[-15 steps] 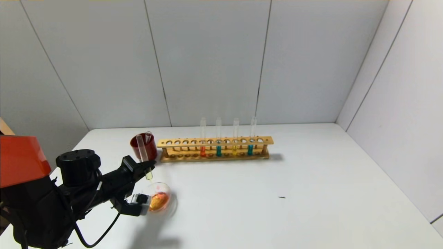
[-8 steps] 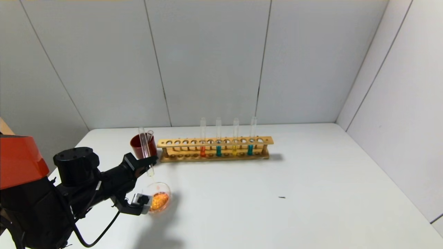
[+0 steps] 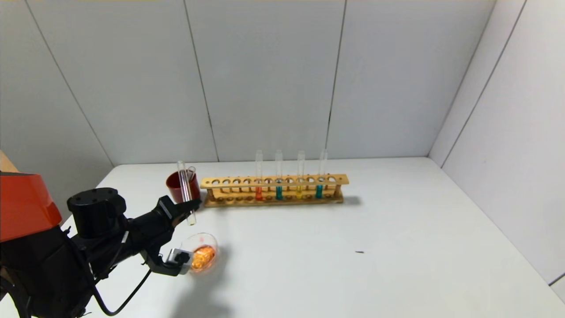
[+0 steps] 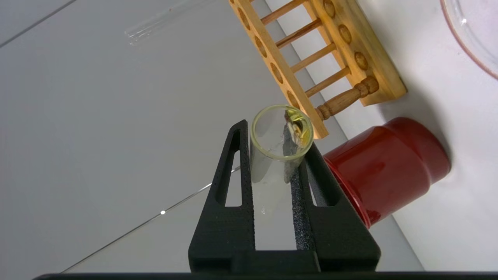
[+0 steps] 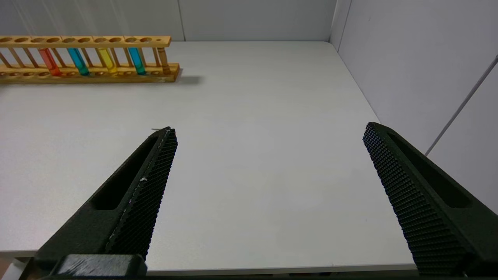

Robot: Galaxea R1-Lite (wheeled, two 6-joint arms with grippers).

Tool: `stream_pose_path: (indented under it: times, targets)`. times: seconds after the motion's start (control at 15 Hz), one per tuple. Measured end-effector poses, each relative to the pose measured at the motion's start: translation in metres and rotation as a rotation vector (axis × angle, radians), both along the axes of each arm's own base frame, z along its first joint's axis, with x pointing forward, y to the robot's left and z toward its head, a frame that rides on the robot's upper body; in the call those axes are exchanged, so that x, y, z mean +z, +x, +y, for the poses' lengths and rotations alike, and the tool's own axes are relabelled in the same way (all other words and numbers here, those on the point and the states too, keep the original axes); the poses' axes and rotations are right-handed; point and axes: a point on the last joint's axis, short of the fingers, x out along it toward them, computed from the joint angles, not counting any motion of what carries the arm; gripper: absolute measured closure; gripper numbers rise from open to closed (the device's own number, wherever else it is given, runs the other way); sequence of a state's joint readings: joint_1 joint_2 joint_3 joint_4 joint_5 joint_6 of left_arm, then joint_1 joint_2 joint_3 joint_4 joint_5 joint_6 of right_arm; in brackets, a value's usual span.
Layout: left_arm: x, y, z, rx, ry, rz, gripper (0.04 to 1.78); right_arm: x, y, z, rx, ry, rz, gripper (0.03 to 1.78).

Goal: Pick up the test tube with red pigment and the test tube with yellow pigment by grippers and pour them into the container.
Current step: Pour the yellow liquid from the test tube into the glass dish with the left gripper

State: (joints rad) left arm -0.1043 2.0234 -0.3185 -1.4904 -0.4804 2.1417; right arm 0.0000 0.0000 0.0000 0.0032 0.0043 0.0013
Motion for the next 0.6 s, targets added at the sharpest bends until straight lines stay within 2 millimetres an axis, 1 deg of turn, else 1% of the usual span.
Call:
stream_pose_path:
  times: [0.6]
  targets:
    - [0.0064, -0.0004, -0.0001, -0.015, 0.062, -0.087, 1.50, 0.0000, 0.0000, 0.0000, 0.000, 0.000, 0.000, 0.06]
